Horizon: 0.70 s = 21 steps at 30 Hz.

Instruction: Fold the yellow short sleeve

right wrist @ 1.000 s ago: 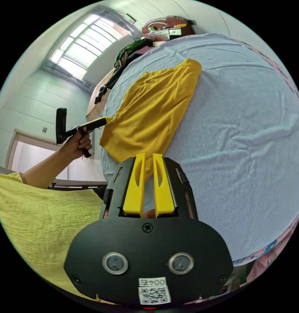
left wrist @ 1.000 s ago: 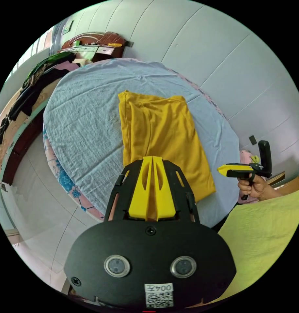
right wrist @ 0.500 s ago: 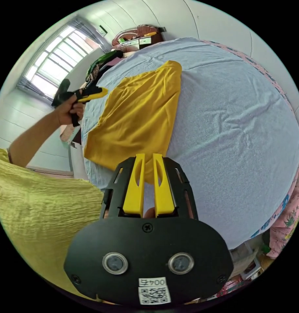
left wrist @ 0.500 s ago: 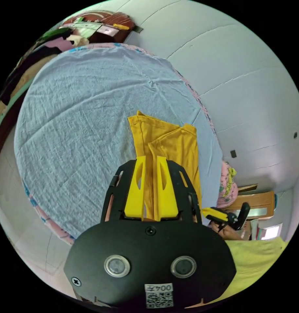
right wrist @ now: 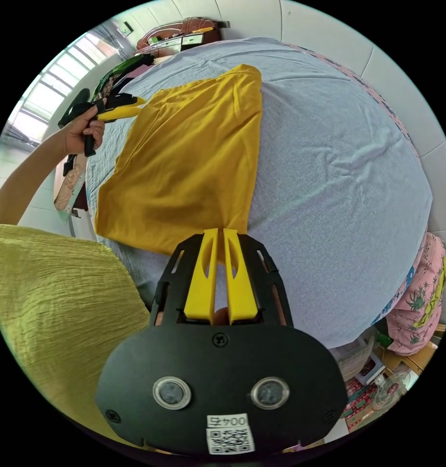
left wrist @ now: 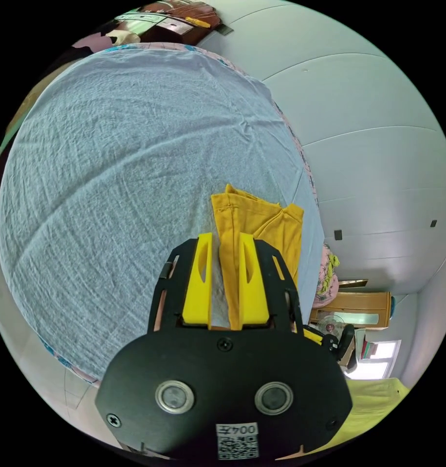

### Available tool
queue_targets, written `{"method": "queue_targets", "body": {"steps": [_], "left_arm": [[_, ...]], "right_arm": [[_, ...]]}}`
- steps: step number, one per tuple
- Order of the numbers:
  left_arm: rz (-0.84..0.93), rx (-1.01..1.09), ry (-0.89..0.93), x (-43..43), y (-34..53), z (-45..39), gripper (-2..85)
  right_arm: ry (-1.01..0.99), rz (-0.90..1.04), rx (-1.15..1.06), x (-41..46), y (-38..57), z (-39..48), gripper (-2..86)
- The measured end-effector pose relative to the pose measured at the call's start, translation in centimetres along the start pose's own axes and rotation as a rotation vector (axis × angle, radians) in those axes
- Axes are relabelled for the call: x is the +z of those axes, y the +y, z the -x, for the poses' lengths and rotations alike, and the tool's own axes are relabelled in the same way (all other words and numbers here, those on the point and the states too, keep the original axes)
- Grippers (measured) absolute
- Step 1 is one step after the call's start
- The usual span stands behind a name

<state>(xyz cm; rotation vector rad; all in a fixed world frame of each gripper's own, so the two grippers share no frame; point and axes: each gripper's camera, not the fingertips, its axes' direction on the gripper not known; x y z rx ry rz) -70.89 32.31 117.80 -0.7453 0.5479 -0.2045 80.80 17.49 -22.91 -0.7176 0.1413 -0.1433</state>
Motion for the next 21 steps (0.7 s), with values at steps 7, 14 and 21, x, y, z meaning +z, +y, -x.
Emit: {"method": "queue_targets", "body": {"steps": [7,14,21], "left_arm": [[-0.072,0.233,-0.133,0.9,-2.5,-4.0,2.3],[-0.019,0.291,-0.262,4.3,-4.9,-4.4,1.9],[-0.196,0.456,-0.25,2.6,-5.7,-9.0,4.2]], "right_arm": [[0.015,-0.01,0.012,-2.0,1.4,0.3,2.1],[0.028,-0.043,-0.002,-3.9,3.5,0.3,4.0],[-0.042,-0.105,0.04,-5.7,6.2,-1.5,5.9]]}}
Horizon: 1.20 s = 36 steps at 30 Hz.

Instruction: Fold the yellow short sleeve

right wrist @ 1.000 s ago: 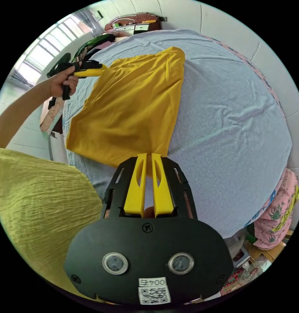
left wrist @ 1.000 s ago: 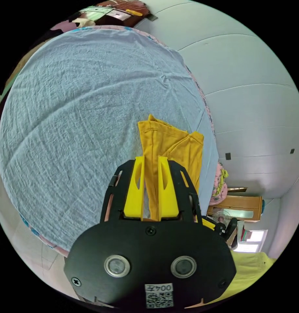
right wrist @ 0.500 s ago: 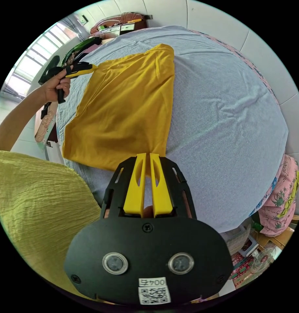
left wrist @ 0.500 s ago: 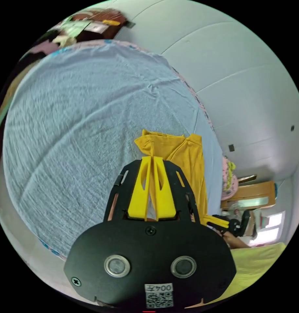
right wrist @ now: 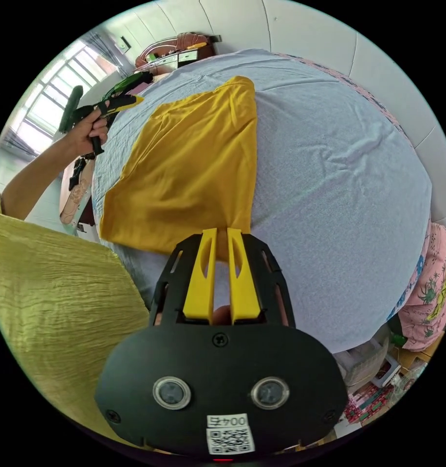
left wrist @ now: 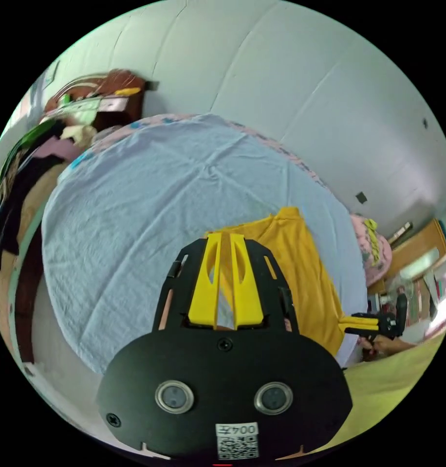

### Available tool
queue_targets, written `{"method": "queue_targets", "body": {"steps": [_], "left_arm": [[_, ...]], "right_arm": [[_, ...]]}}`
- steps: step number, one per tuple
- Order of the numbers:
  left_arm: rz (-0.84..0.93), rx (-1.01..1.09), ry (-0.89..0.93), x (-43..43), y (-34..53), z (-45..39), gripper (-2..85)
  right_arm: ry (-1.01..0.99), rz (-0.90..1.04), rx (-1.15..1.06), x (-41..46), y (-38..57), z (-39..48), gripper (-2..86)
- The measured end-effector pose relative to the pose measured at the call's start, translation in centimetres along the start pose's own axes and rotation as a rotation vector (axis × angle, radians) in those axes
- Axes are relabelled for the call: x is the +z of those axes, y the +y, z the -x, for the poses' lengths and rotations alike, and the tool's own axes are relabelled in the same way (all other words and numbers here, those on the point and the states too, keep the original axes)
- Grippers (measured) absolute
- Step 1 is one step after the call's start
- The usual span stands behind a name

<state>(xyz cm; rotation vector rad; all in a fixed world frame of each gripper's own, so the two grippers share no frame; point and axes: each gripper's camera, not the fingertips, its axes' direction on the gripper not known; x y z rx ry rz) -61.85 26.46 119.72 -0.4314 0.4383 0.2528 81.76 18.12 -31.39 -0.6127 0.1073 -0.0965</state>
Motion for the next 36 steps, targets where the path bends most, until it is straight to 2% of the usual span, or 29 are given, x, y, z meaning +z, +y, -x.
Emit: {"method": "queue_targets", "body": {"steps": [4,7,10,16,20,28,32,36], "left_arm": [[0.023,0.276,0.128,3.4,-5.1,-6.7,8.3],[0.125,0.386,0.2,7.5,-9.0,-10.6,9.8],[0.237,0.486,0.192,11.9,-12.3,-14.0,11.1],[0.432,0.494,0.214,19.1,-16.6,-17.5,12.2],[0.55,0.51,0.187,22.3,-17.5,-19.2,10.5],[0.542,0.47,0.151,23.3,-18.1,-19.3,3.6],[0.516,0.496,0.115,23.0,-18.2,-19.8,2.2],[0.475,0.506,0.06,22.8,-18.2,-20.1,1.8]], "right_arm": [[0.001,-0.114,0.071,-2.5,2.1,-0.8,8.8],[-0.098,-0.245,0.246,-4.6,5.0,-3.4,9.9],[-0.21,-0.252,0.352,-4.8,7.5,-6.5,11.3],[-0.475,-0.299,0.481,-4.7,10.4,-12.1,11.6],[-0.542,-0.304,0.485,-4.8,11.3,-14.0,10.2],[-0.647,-0.275,0.423,-4.7,11.0,-14.9,8.6],[-0.624,-0.243,0.394,-4.5,10.3,-14.5,2.5],[-0.552,-0.22,0.398,-4.5,10.3,-14.3,0.2]]}}
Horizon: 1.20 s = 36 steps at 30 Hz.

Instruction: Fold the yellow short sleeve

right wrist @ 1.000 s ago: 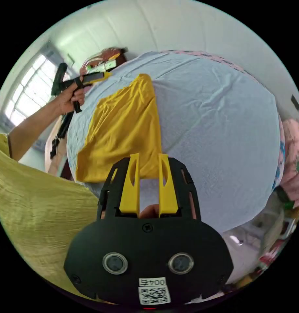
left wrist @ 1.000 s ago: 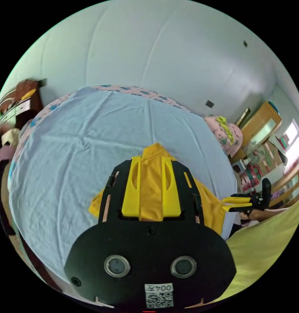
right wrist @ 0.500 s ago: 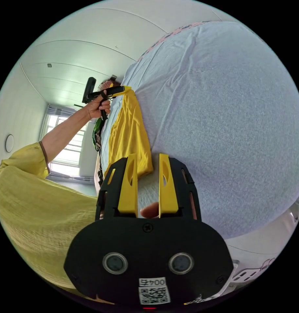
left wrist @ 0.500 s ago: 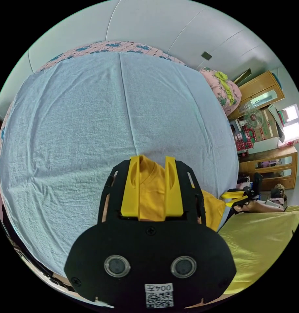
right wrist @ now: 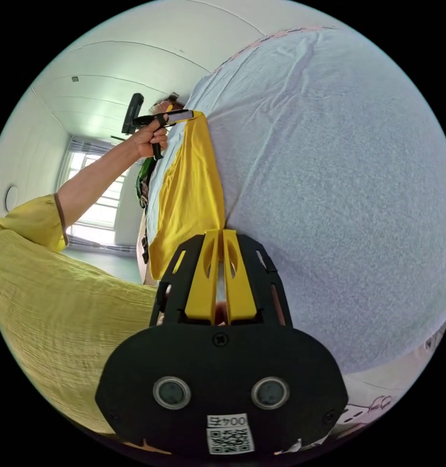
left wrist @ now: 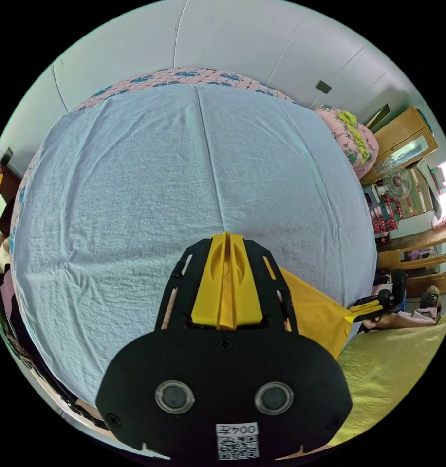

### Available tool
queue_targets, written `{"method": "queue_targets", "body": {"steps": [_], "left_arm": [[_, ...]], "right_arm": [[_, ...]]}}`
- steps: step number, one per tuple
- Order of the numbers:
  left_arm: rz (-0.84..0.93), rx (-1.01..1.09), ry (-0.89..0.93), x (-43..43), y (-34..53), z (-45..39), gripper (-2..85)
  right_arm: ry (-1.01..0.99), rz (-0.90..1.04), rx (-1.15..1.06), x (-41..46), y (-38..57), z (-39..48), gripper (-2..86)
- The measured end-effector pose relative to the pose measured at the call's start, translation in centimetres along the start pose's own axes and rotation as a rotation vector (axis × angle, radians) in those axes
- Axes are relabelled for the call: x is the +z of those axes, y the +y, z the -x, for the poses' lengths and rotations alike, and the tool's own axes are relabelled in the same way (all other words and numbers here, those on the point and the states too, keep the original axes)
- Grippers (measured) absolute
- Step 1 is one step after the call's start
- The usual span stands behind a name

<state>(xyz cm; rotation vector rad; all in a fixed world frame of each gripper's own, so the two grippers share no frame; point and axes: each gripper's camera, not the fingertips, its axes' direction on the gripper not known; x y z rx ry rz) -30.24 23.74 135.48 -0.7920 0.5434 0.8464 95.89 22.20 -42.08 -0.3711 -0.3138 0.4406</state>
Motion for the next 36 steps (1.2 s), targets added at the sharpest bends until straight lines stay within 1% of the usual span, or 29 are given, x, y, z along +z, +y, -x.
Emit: {"method": "queue_targets", "body": {"steps": [3,5,9,12,15,18,20,21,23,27,28,31,34,36], "left_arm": [[-0.002,-0.044,0.01,1.1,0.5,0.5,2.0],[-0.056,-0.078,0.035,1.0,1.5,0.6,2.4],[-0.114,-0.042,0.057,0.1,3.2,0.1,3.8],[-0.202,-0.051,0.051,-2.4,4.9,0.3,6.1],[-0.303,-0.082,-0.004,-6.1,7.2,0.6,6.4],[-0.351,-0.023,-0.016,-9.0,10.4,-1.1,4.2],[-0.319,0.073,-0.01,-8.9,13.4,-4.1,2.6],[-0.306,0.1,-0.031,-8.7,14.2,-5.0,2.3],[-0.231,0.169,-0.132,-6.8,16.6,-7.1,1.3],[-0.125,0.142,-0.235,-5.0,18.3,-6.1,0.8],[-0.12,0.12,-0.245,-5.1,18.7,-5.4,0.7],[-0.135,0.063,-0.211,-6.6,20.0,-3.9,0.6],[-0.212,-0.005,-0.117,-9.7,22.3,-3.2,0.7],[-0.204,-0.052,-0.102,-10.9,24.4,-3.2,0.8]], "right_arm": [[-0.073,-0.027,0.031,0.2,0.4,-1.0,-0.2],[-0.075,-0.03,0.036,0.5,0.5,-0.7,0.5],[-0.094,-0.017,0.066,1.1,0.3,-0.3,3.3],[-0.116,-0.027,0.1,1.0,0.6,-0.4,5.8],[-0.032,-0.098,0.109,-0.3,1.2,0.6,6.4],[0.145,-0.083,-0.032,-0.1,0.6,4.8,7.0],[0.263,-0.021,-0.191,2.4,-0.4,8.9,7.6],[0.285,-0.011,-0.223,3.1,-0.6,9.8,7.7],[0.364,0.04,-0.313,6.3,-1.2,12.5,7.6],[0.515,0.179,-0.367,11.3,-1.0,13.5,6.5],[0.543,0.158,-0.403,11.8,-0.6,13.9,6.2],[0.562,0.188,-0.418,13.3,-0.7,14.6,6.2],[0.572,0.199,-0.432,14.6,-0.8,15.2,6.2],[0.557,0.197,-0.42,15.1,-0.9,15.3,6.3]]}}
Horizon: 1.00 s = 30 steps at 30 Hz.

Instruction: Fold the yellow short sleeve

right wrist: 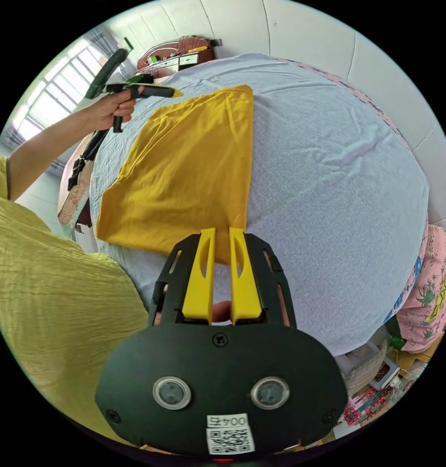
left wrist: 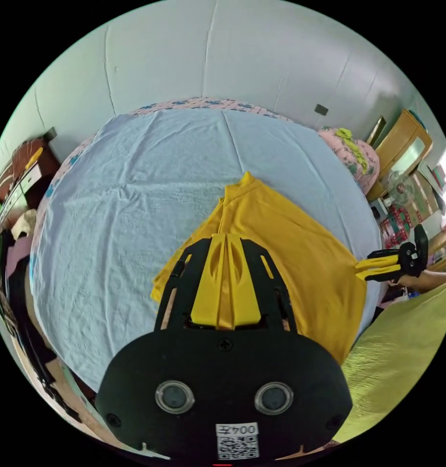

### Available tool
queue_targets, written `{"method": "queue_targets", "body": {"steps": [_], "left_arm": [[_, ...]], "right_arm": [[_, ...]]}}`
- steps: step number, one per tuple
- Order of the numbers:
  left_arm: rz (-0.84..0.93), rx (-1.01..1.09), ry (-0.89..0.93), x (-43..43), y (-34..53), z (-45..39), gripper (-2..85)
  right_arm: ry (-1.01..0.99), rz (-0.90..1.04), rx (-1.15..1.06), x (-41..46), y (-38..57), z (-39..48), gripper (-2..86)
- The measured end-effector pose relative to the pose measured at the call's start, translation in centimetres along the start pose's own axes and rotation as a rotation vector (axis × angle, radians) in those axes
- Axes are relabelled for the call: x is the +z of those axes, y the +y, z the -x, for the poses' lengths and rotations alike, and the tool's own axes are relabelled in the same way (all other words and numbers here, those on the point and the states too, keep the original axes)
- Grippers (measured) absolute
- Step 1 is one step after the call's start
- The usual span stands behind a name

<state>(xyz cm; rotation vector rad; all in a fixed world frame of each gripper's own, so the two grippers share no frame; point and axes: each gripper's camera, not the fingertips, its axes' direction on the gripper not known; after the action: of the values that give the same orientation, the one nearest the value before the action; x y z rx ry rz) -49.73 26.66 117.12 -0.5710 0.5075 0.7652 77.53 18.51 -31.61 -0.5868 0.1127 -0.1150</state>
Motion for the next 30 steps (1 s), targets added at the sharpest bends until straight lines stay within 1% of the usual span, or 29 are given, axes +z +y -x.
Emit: {"method": "queue_targets", "body": {"steps": [3,6,7,8,10,13,19,25,28,30], "left_arm": [[0.03,-0.11,-0.021,-1.6,4.0,0.1,1.5],[0.064,-0.219,0.017,-1.7,6.7,0.1,2.0],[0.08,-0.243,-0.022,-1.6,7.3,-0.1,2.3],[0.078,-0.272,-0.059,-1.8,7.8,-0.1,2.6],[0.063,-0.328,-0.076,-2.3,8.5,0.0,3.3],[0.036,-0.366,-0.072,-3.3,9.8,-0.4,4.5],[0.037,-0.309,-0.063,-4.5,11.2,-2.3,5.9],[0.096,-0.16,-0.179,-5.0,12.0,-4.5,1.9],[0.068,-0.153,-0.244,-6.6,12.9,-4.7,1.2],[0.094,-0.165,-0.226,-6.2,14.0,-4.2,1.0]], "right_arm": [[-0.021,0.008,0.007,0.5,-0.6,0.4,6.3],[-0.012,0.015,0.005,1.1,-1.1,1.1,6.3],[-0.003,0.014,0.005,1.3,-1.3,1.5,6.3],[0.008,0.012,0.003,1.5,-1.4,1.8,6.3],[0.02,0.013,0.003,1.8,-1.6,2.2,6.3],[0.023,0.014,0.017,2.2,-2.0,2.6,6.2],[0.023,0.025,0.005,2.9,-2.8,3.1,6.3],[0.023,0.033,0.0,3.4,-3.3,3.3,6.3],[0.027,0.039,-0.005,3.6,-3.6,3.4,6.1],[0.039,0.042,-0.021,3.7,-3.7,3.5,5.9]]}}
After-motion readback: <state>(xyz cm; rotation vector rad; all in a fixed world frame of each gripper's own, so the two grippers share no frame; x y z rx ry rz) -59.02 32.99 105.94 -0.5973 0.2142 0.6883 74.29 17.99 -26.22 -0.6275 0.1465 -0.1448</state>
